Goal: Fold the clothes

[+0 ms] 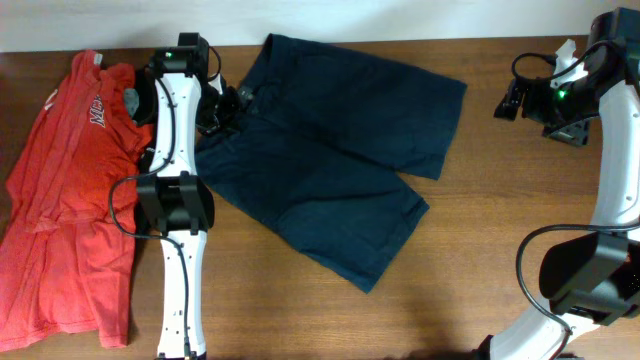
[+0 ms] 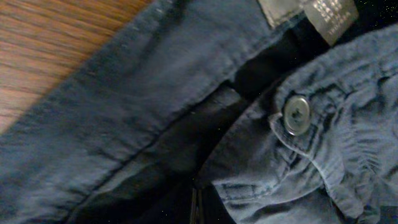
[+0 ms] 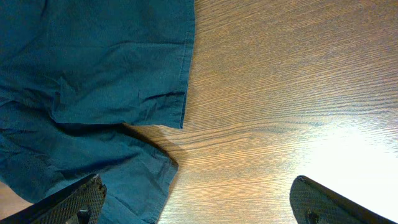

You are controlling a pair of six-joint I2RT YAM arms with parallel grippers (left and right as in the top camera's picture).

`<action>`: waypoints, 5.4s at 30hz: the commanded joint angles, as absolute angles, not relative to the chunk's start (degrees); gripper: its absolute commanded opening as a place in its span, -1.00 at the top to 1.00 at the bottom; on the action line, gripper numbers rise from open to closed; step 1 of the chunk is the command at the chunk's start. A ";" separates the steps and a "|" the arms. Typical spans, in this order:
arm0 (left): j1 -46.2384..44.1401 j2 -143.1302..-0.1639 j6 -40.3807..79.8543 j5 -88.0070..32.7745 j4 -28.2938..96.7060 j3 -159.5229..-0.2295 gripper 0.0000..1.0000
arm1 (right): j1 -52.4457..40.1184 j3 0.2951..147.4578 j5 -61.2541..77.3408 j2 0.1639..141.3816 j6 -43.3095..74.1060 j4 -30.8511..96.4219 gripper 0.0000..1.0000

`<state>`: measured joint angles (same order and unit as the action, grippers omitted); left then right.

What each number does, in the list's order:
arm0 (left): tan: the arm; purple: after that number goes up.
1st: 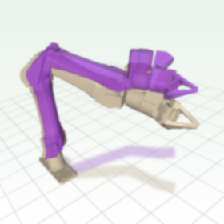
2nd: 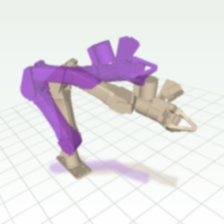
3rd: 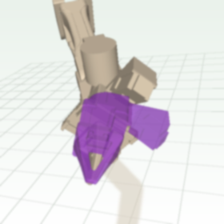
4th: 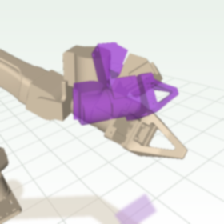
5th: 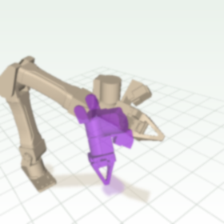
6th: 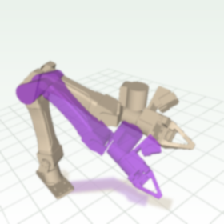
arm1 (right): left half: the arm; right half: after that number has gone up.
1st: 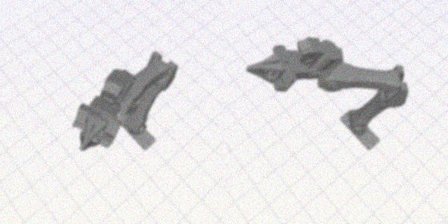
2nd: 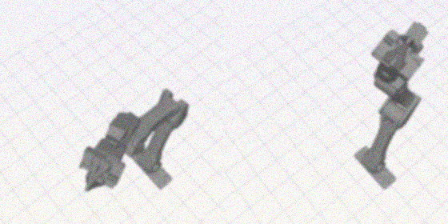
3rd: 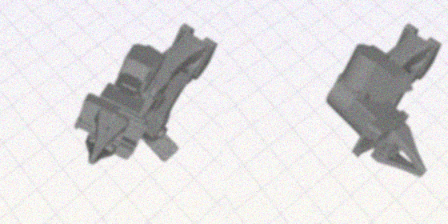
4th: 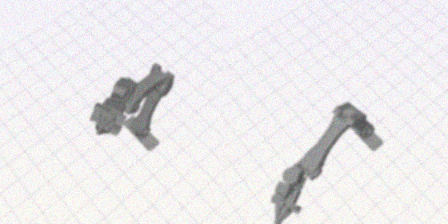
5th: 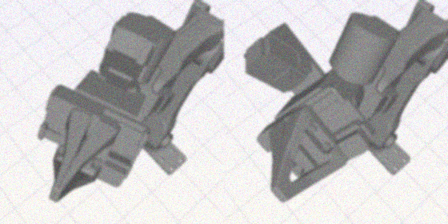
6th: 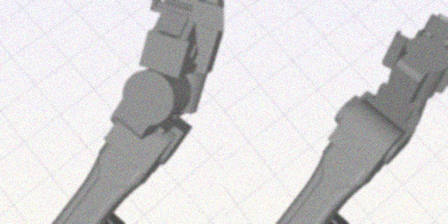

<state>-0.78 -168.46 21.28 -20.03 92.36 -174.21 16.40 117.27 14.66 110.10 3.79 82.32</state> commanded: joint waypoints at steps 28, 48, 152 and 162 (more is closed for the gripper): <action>-2.07 -137.60 -3.44 -5.72 96.73 -178.01 -0.68 | -15.57 114.28 7.29 97.54 8.43 97.34 -0.97; -2.09 -128.86 -15.33 -5.04 95.70 -135.55 -0.52 | -35.20 75.66 9.45 97.54 15.62 71.85 -0.97; -2.46 -128.86 27.31 1.21 62.48 -98.65 0.99 | -26.94 55.90 6.00 97.86 23.33 50.39 0.92; -2.48 -128.86 25.69 1.23 70.35 -98.65 0.98 | -9.47 55.90 9.04 97.86 15.64 51.79 0.92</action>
